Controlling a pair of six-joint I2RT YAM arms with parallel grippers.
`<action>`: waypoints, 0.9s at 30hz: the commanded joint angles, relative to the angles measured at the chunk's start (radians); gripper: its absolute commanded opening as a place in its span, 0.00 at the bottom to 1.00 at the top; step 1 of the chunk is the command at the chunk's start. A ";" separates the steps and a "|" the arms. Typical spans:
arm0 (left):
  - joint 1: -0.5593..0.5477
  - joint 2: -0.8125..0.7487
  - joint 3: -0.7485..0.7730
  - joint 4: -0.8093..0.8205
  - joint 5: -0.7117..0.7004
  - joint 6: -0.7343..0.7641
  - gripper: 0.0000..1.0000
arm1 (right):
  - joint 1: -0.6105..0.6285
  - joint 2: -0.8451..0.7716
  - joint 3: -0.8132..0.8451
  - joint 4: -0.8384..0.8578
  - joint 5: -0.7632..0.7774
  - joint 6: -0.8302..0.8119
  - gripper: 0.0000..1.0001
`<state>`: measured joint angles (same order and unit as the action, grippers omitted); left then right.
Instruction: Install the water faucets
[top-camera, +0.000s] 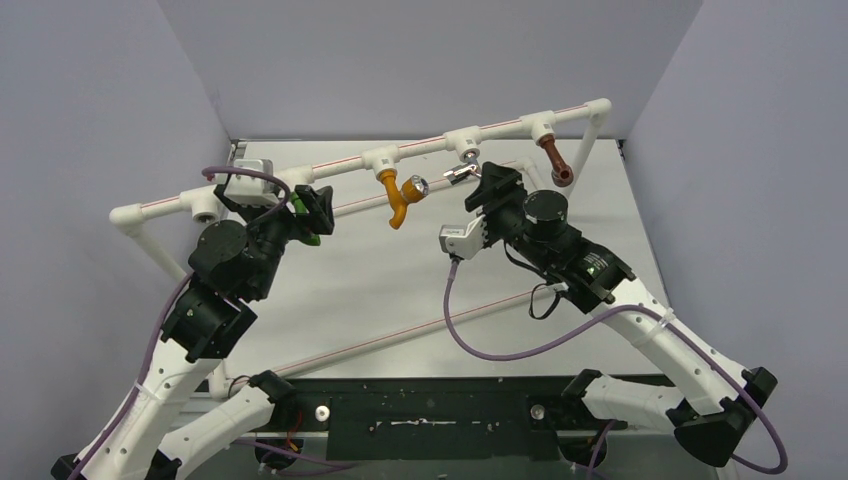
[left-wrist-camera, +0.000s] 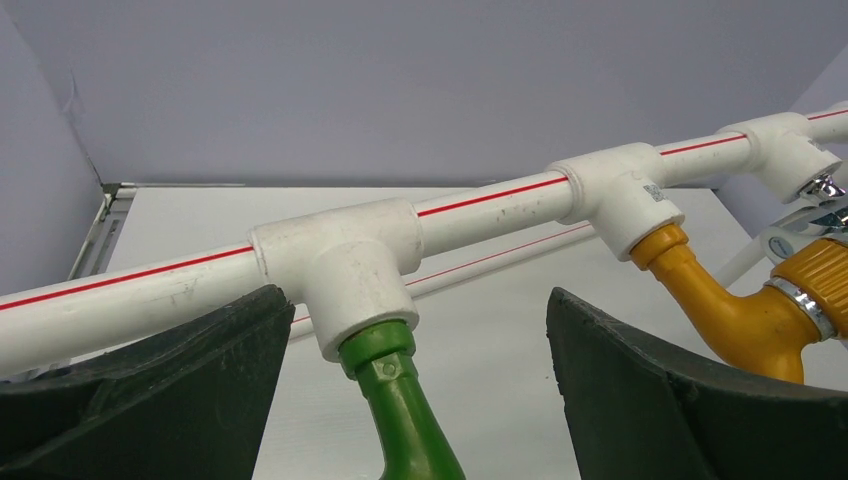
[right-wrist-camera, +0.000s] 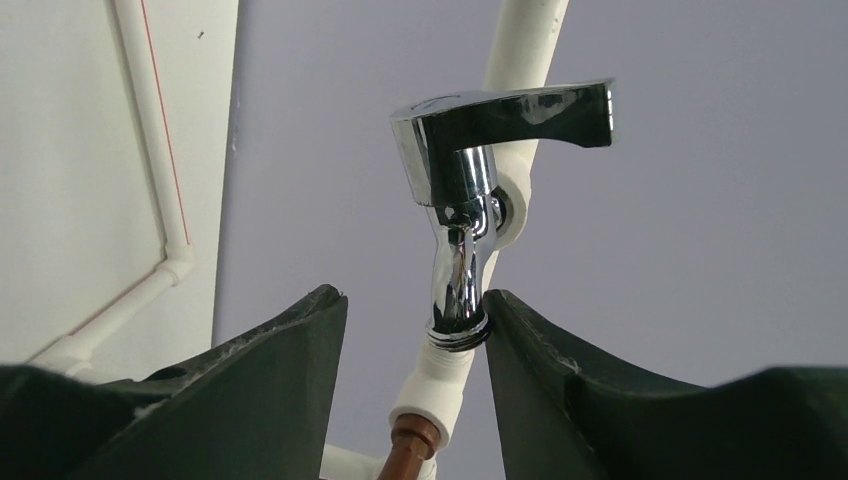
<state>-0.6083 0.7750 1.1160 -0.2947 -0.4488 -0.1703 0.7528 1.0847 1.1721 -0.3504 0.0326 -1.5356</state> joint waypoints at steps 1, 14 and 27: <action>-0.011 -0.011 0.001 0.035 -0.009 0.021 0.97 | -0.016 0.020 -0.014 0.163 -0.025 -0.059 0.51; -0.025 -0.023 -0.010 0.044 -0.027 0.031 0.97 | -0.018 0.073 -0.037 0.280 -0.057 -0.080 0.46; -0.036 -0.031 -0.013 0.047 -0.032 0.032 0.97 | -0.024 0.124 -0.090 0.470 -0.040 -0.032 0.14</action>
<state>-0.6334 0.7620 1.1019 -0.2893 -0.4690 -0.1486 0.7334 1.1839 1.1057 -0.0376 -0.0135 -1.6165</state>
